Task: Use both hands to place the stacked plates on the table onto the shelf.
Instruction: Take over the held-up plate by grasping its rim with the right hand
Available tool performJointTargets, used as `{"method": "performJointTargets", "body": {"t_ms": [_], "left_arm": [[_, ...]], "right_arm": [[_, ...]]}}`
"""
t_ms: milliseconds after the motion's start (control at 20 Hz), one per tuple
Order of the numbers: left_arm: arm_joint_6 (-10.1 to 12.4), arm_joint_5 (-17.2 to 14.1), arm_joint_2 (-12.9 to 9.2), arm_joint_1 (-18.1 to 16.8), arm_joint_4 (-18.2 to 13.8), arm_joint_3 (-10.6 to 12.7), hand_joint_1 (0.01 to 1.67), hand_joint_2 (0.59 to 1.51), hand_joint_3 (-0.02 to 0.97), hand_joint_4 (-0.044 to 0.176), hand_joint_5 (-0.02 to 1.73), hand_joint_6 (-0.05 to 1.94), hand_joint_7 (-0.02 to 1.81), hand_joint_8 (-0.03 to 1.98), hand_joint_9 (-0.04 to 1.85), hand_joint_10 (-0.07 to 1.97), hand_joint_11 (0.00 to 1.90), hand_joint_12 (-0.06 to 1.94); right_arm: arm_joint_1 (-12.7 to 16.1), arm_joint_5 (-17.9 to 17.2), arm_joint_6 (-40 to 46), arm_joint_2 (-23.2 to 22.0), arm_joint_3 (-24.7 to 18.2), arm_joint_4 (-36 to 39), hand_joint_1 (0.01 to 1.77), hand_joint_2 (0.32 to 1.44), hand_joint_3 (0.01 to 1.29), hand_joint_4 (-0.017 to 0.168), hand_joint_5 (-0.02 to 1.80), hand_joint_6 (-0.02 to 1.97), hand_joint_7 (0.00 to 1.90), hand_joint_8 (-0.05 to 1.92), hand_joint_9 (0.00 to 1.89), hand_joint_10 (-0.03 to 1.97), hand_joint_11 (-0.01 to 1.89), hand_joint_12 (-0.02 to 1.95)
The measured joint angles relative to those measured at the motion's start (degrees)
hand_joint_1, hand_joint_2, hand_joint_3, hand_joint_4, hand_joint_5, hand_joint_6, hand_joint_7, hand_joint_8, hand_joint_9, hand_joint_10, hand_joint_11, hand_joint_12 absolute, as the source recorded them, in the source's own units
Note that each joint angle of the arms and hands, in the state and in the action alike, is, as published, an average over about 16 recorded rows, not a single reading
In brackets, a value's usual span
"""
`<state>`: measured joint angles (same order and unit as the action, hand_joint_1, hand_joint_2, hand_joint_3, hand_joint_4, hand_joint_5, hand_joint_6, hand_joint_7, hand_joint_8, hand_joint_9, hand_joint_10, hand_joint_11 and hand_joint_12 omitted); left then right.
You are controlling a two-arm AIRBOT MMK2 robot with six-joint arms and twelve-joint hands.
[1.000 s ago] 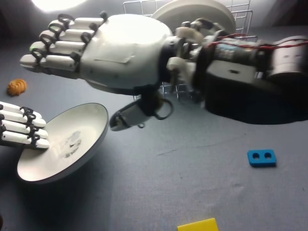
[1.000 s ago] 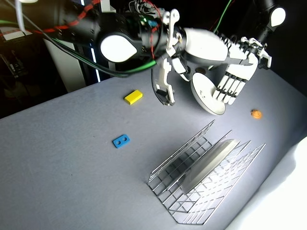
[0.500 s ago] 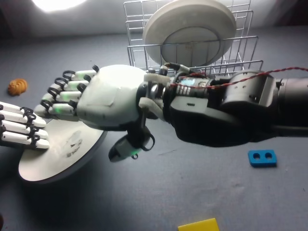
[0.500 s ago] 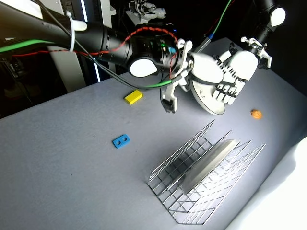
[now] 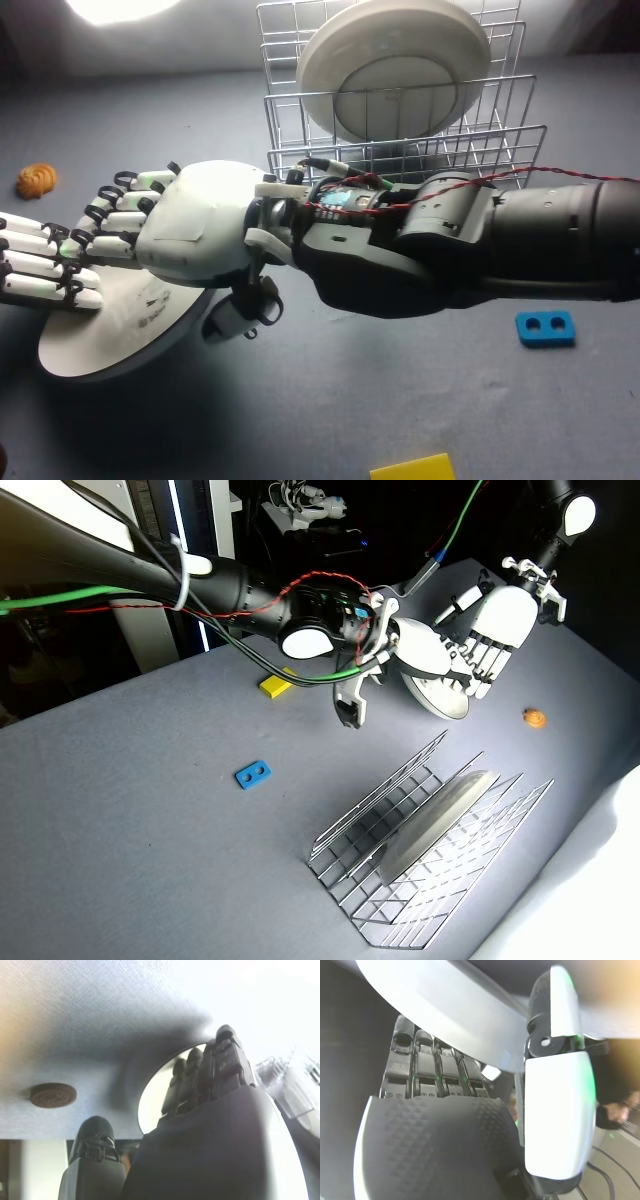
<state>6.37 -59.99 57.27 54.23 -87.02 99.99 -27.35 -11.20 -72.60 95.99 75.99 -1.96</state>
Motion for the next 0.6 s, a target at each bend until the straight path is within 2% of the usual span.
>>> {"method": "performJointTargets", "body": {"t_ms": [150,350,600], "left_arm": [[0.1,0.0,0.2,0.0,-0.1,0.1,0.01,1.161,0.015,-0.004,0.01,0.0,0.01,0.0,-0.01,-0.03,0.02,-0.01],[0.3,0.0,0.4,-0.1,-0.3,0.3,0.02,1.161,0.015,-0.006,0.01,0.0,0.02,0.0,-0.01,-0.03,0.02,-0.01],[0.6,-0.2,0.8,-0.3,-0.5,0.6,0.02,1.159,0.015,-0.008,0.0,-0.01,0.02,0.0,0.0,-0.02,0.02,-0.01]], "right_arm": [[0.0,-0.2,-0.1,1.9,2.1,0.0,1.09,0.96,0.02,0.003,0.17,0.04,0.19,0.03,0.18,0.06,0.03,0.74],[0.2,-0.6,-0.3,3.5,3.8,0.0,1.09,0.98,0.02,0.001,0.36,0.1,0.42,0.03,0.4,0.1,0.15,0.96],[0.4,-1.4,-0.5,4.0,4.3,0.0,1.12,1.0,0.02,-0.003,0.59,0.38,0.69,0.27,0.69,0.35,0.41,1.13]]}}
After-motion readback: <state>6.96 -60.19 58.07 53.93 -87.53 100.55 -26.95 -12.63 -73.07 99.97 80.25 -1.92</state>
